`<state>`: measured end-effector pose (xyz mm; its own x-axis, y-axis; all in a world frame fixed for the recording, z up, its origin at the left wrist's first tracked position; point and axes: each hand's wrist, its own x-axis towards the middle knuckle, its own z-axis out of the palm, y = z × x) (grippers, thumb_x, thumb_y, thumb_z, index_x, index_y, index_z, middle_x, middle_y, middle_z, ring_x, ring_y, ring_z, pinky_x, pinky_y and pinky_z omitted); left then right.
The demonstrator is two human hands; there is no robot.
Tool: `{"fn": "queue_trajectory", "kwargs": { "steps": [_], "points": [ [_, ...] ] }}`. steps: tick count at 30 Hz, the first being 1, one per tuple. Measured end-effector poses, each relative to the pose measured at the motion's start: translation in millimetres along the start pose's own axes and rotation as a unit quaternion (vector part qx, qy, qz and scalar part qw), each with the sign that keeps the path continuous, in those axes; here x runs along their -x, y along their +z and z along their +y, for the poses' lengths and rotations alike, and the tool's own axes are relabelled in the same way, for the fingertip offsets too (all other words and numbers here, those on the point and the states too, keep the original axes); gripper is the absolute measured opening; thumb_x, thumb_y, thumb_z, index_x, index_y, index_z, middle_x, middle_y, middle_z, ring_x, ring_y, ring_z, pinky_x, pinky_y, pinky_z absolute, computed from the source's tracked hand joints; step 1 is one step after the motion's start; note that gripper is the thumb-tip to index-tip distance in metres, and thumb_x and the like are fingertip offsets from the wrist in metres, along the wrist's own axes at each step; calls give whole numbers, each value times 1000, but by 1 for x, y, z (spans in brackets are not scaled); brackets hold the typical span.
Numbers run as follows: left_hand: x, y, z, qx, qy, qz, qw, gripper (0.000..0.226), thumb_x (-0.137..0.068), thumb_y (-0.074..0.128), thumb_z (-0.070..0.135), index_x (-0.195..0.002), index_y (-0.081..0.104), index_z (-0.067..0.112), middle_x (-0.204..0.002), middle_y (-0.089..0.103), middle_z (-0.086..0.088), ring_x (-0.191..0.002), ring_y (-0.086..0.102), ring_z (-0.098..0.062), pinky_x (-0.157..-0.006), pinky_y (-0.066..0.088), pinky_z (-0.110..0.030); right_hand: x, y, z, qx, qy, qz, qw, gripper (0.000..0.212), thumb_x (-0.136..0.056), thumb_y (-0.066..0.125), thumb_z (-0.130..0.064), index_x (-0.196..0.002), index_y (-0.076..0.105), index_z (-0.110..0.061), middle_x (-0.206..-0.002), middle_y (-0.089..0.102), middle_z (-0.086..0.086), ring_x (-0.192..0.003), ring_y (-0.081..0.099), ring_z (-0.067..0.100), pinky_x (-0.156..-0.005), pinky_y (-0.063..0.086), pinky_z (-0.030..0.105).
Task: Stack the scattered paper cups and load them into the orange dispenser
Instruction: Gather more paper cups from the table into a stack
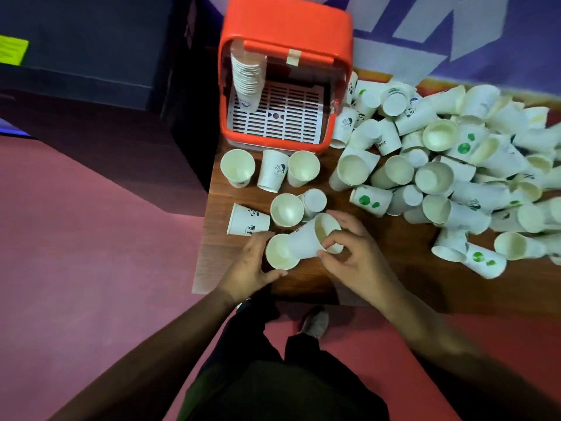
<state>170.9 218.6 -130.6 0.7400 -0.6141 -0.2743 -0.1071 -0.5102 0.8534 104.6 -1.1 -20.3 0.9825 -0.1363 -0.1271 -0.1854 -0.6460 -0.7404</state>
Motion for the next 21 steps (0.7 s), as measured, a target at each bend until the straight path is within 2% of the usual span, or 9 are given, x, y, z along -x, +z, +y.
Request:
{"fn": "queue_trajectory", "kwargs": {
  "steps": [1,3,6,9,11,13,15,18,21],
  "points": [
    [-2,4,6,5,-6,3,1000,74,-77,87,26,-137,45,18,-133,48,5,-124,45,-7,-107,40,-26,5,-1,1,-15,1,-4,1000,18,-78,79,-11,-92,68,-13,-137,48,-2,-130,47,11,-99,34,7],
    [-3,10,16,14,-27,-2,1000,74,-79,85,23,-140,44,20,-134,47,11,-123,43,0,-105,38,-21,10,-1,2,-36,21,-19,999,45,-75,81,-15,-116,64,-19,-134,50,-6,-127,47,5,-101,40,15],
    [-2,9,13,-42,-46,-15,998,70,-82,82,19,-142,46,20,-139,52,8,-126,50,-9,-102,41,-24,14,3,2,1,67,-58,996,73,-72,84,-31,-135,46,-36,-137,48,-14,-125,44,2,-102,39,22],
    [8,-2,2,-104,-38,56,992,31,-84,76,10,-112,65,16,-111,65,0,-95,66,-18,-84,56,-39,17,19,10,47,-1,-79,996,82,-71,84,-31,-142,43,-27,-143,46,-7,-130,43,9,-108,38,27],
    [13,-12,1,-133,-27,159,978,13,-86,71,6,-92,63,14,-91,62,-2,-74,61,-17,-69,55,-41,17,31,16,97,-54,-82,990,84,-71,83,-33,-143,43,-21,-145,45,-5,-133,41,12,-111,34,29],
    [13,-21,3,-141,-47,259,955,14,-86,70,6,-91,57,9,-92,56,-6,-80,54,-20,-72,48,-37,16,41,23,143,-75,-86,983,86,-72,82,-36,-145,39,-22,-146,45,-5,-133,41,15,-111,33,31],
    [7,-23,1,-123,-98,314,936,30,-85,74,13,-107,55,3,-108,53,-15,-101,49,-27,-87,47,-38,15,49,33,175,-68,-99,977,89,-73,81,-38,-148,35,-22,-147,44,-3,-134,40,18,-112,33,34],
    [-4,-19,1,-43,-215,270,938,64,-85,79,30,-131,47,0,-133,44,-19,-127,39,-29,-105,37,-36,17,58,45,201,-62,-104,972,91,-74,79,-44,-148,34,-20,-149,43,-1,-135,41,21,-112,34,37],
    [-8,-13,-2,-42,-246,231,941,56,-89,74,37,-126,54,1,-134,45,-18,-127,44,-30,-105,38,-35,17,60,44,193,-54,-118,973,91,-73,77,-49,-148,35,-20,-148,42,-1,-135,40,21,-112,35,39]
  ]
}}
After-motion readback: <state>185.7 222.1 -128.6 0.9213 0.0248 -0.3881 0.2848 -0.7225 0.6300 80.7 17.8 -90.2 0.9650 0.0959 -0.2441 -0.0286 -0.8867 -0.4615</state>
